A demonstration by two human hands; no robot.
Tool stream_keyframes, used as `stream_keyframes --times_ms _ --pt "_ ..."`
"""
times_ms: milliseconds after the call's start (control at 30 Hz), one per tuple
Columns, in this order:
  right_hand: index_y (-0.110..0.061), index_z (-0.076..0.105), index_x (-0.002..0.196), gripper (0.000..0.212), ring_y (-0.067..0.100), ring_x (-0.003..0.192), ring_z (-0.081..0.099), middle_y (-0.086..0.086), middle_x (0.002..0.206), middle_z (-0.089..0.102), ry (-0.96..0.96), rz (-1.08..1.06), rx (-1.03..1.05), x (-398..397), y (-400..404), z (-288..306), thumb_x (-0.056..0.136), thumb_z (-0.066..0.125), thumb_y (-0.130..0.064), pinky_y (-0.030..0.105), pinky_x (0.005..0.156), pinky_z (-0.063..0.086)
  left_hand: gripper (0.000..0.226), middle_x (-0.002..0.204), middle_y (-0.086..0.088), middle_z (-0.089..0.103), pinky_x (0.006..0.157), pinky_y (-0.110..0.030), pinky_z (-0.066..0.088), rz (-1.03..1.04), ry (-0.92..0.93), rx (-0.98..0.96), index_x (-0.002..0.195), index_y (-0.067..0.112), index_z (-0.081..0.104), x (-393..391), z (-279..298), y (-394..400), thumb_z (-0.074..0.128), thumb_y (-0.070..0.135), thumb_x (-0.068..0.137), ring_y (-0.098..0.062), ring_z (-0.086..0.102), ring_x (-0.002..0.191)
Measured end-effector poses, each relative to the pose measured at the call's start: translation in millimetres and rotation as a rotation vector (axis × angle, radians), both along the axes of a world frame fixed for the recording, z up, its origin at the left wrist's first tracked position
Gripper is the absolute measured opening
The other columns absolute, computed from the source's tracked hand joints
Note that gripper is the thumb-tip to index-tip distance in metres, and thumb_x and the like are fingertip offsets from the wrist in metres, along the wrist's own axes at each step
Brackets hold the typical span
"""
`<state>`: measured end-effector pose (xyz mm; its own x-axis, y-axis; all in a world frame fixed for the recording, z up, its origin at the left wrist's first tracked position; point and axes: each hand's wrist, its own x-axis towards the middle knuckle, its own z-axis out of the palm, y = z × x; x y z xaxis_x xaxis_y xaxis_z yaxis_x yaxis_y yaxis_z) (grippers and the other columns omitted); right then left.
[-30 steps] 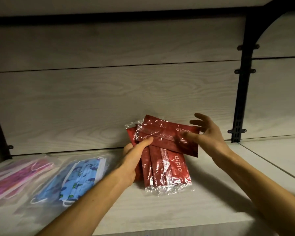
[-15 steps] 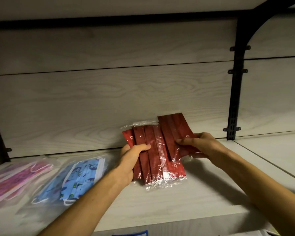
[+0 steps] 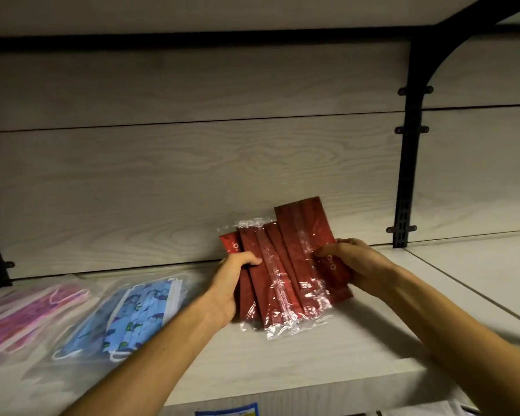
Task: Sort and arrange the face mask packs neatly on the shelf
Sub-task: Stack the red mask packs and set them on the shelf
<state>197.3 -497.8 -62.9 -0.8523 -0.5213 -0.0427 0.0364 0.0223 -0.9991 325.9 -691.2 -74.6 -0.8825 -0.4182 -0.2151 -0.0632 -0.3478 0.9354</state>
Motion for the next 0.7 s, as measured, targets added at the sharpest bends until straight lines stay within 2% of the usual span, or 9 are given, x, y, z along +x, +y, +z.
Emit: stream_keyframes --times_ms 33,100,167,267,367,433,567,700 --pt "0.010 0.066 0.111 0.031 0.033 0.080 0.069 0.026 0.098 0.073 -0.003 -0.035 -0.036 -2.9 2.1 1.8 0.085 0.071 -0.005 0.046 0.081 0.058 0.039 0.086 -0.017 0.074 0.066 -0.040 0.061 0.008 -0.006 -0.005 0.114 0.004 0.070 0.6 0.6 -0.3 0.068 0.016 0.077 -0.032 0.070 0.068" --pt "0.010 0.067 0.108 0.028 0.028 0.071 0.067 0.024 0.089 0.071 -0.023 -0.094 -0.132 -7.5 7.7 5.3 0.085 0.067 -0.006 0.043 0.072 0.055 0.048 0.090 -0.019 0.072 0.068 -0.040 0.060 0.029 -0.006 -0.029 0.124 0.000 0.065 0.3 0.9 -1.1 0.069 0.014 0.078 -0.032 0.069 0.071" --pt "0.002 0.066 0.100 0.018 0.021 0.060 0.062 0.014 0.078 0.067 -0.056 -0.105 -0.237 -10.5 12.4 8.9 0.087 0.062 -0.009 0.035 0.060 0.050 0.058 0.100 -0.023 0.072 0.076 -0.049 0.060 0.046 0.001 -0.042 0.132 0.002 0.059 -0.2 1.1 -1.1 0.072 0.012 0.077 -0.035 0.069 0.081" --pt "-0.006 0.063 0.093 0.008 0.015 0.055 0.059 0.006 0.070 0.064 -0.110 -0.011 -0.326 -12.8 16.1 10.3 0.088 0.058 -0.010 0.028 0.054 0.047 0.063 0.112 -0.026 0.072 0.082 -0.059 0.059 0.070 0.010 -0.063 0.133 0.003 0.056 -1.2 1.4 -1.8 0.079 0.011 0.074 -0.040 0.072 0.091" --pt "-0.003 0.065 0.099 0.011 0.017 0.059 0.061 0.009 0.077 0.066 -0.133 0.099 -0.189 -7.8 8.4 5.9 0.089 0.062 -0.009 0.027 0.052 0.049 0.063 0.105 -0.024 0.075 0.075 -0.057 0.061 0.096 0.044 -0.077 0.127 0.005 0.061 -2.1 0.2 -1.3 0.087 0.010 0.069 -0.038 0.075 0.089" --pt "-0.001 0.068 0.099 0.013 0.019 0.063 0.065 0.012 0.080 0.069 -0.141 0.170 -0.077 -1.7 0.3 1.5 0.088 0.067 -0.008 0.028 0.053 0.054 0.071 0.104 -0.021 0.076 0.083 -0.059 0.060 0.090 0.069 -0.093 0.124 0.006 0.064 -1.5 -0.8 0.3 0.094 0.014 0.060 -0.039 0.075 0.094" --pt "-0.002 0.074 0.095 0.014 0.025 0.077 0.073 0.017 0.097 0.074 -0.188 0.222 -0.038 0.5 -5.9 -2.0 0.083 0.073 -0.009 0.035 0.071 0.063 0.099 0.115 -0.017 0.073 0.100 -0.056 0.052 0.075 0.099 -0.157 0.124 0.008 0.065 -1.0 -3.8 2.0 0.099 0.033 0.035 -0.040 0.068 0.110" --pt "-0.005 0.074 0.093 0.011 0.022 0.068 0.072 0.013 0.088 0.075 -0.145 0.195 -0.020 0.1 -4.9 -1.2 0.087 0.072 -0.014 0.031 0.059 0.059 0.103 0.120 -0.016 0.071 0.103 -0.055 0.049 0.077 0.107 -0.190 0.126 0.010 0.063 -1.4 -3.7 3.3 0.097 0.045 0.035 -0.038 0.066 0.115"
